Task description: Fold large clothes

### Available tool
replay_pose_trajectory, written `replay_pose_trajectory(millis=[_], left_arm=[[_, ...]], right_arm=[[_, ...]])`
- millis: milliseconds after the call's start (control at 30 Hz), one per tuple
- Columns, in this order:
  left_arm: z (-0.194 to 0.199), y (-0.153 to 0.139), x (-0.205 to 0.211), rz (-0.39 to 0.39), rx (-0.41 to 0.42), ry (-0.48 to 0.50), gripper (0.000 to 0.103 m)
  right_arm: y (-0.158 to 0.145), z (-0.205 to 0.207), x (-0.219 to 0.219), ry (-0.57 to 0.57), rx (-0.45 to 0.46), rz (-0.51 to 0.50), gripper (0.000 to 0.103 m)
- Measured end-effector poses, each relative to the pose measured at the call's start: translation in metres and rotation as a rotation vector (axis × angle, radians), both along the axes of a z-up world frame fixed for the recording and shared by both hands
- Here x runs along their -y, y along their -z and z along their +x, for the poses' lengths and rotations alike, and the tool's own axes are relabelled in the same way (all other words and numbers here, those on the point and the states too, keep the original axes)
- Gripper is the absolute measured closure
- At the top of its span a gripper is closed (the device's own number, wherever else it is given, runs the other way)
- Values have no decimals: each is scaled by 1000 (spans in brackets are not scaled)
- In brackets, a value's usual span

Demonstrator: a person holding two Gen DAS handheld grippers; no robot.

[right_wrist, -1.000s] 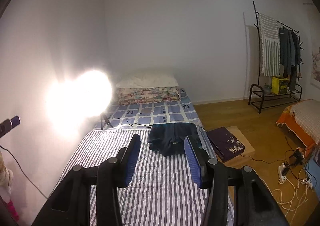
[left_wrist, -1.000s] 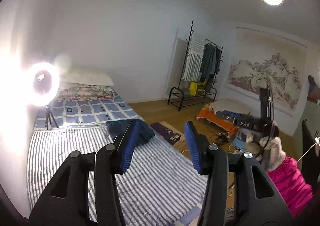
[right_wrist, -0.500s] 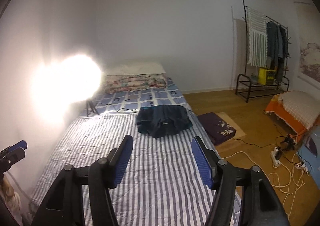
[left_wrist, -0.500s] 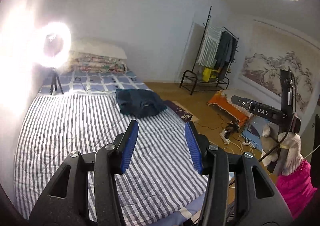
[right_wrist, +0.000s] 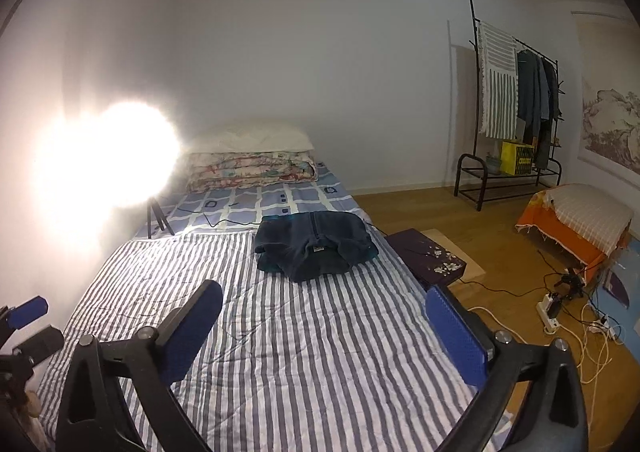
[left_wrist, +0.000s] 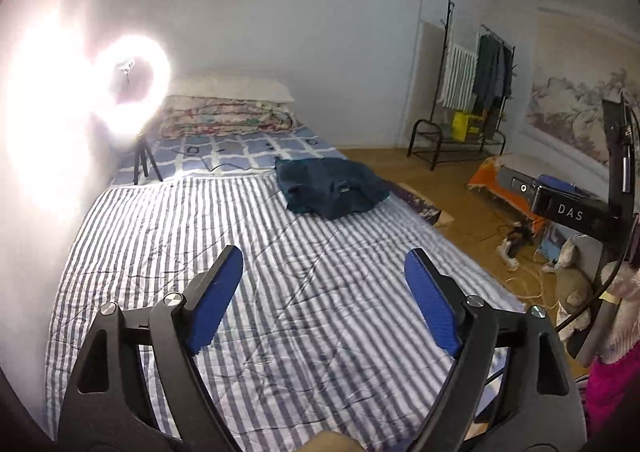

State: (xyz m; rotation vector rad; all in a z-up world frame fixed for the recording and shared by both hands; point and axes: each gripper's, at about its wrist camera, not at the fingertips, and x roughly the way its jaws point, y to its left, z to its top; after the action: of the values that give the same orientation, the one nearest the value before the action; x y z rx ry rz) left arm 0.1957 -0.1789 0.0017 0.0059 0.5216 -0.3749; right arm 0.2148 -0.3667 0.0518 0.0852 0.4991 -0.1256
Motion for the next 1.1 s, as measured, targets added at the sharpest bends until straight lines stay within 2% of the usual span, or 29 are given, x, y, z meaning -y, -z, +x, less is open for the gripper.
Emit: replay_pose_trajectory(millis=[67,167,233,367,567,667,833,1100], left_arm=[[3,6,0,9,1,-18,17],[9,11,-2,5,-14,-38,6],[12,14,-2,13,-12,-51,5],[13,23,5,79,-5,-68,1],[13,42,16,147,-21,-89,0],[12,45,18,151,-17,-94,0],[14,44,15,151,-2,-119,0],[16,39,5,110,10,-147,0]], right_arm=[[9,5,-4,7,-1,-9,0],[21,11,-7,-1,-17,-4,0],[27,13,-7,-4,-21,-7,0],[37,15,-4,15,-20,-11,0],[51,20,-3,23,-42,12,0],[55,23,-6,45,-37,-21,0],[59,27,-4,52,-40,-12,0],[65,28,-7,34,-49,-29,0]])
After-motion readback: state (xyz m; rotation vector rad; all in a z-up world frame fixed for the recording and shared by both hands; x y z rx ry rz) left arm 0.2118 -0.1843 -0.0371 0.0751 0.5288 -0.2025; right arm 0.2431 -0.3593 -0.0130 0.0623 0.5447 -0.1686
